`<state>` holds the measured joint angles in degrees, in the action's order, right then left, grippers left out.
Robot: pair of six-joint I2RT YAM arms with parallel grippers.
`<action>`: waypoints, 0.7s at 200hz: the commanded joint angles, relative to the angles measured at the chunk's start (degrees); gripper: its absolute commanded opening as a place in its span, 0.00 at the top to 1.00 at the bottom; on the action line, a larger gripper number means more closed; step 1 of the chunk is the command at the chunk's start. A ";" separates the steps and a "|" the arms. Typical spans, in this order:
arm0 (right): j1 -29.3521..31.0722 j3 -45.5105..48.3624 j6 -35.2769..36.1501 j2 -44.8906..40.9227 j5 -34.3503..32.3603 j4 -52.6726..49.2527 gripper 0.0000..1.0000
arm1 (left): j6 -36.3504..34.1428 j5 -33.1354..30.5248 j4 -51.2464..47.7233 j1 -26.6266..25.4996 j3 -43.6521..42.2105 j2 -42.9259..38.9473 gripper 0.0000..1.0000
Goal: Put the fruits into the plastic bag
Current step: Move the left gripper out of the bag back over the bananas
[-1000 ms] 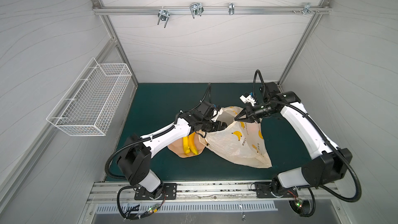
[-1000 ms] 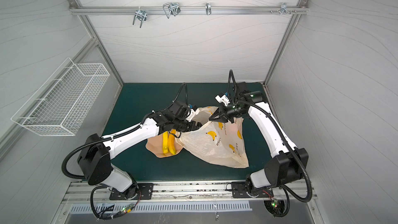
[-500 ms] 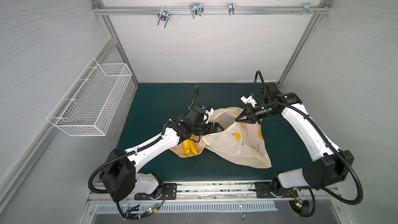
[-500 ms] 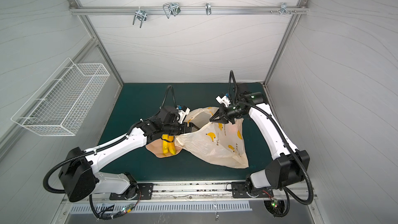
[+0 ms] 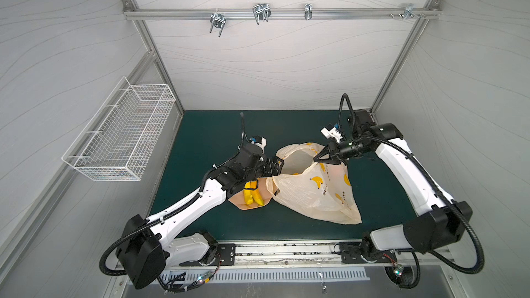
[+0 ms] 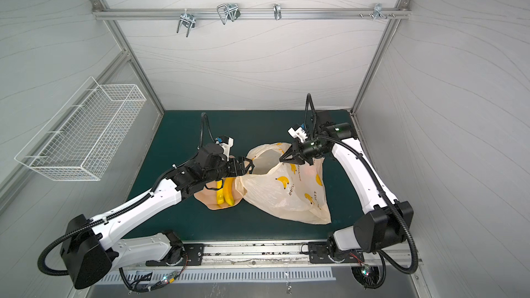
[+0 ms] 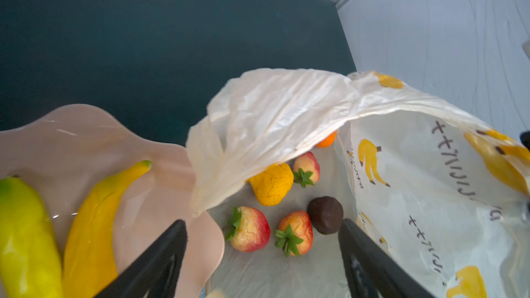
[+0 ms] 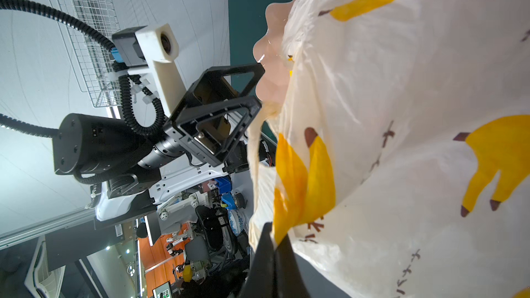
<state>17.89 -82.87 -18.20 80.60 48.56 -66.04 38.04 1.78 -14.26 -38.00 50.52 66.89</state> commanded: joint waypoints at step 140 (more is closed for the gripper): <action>-0.31 0.13 -0.09 -1.59 -0.29 -0.93 1.00 | -0.88 5.50 -39.17 10.27 10.28 3.61 0.18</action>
<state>17.87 -82.72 -18.55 79.85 48.25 -66.04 37.43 3.33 -48.64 -30.35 64.51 70.57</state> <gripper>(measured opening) 0.050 0.834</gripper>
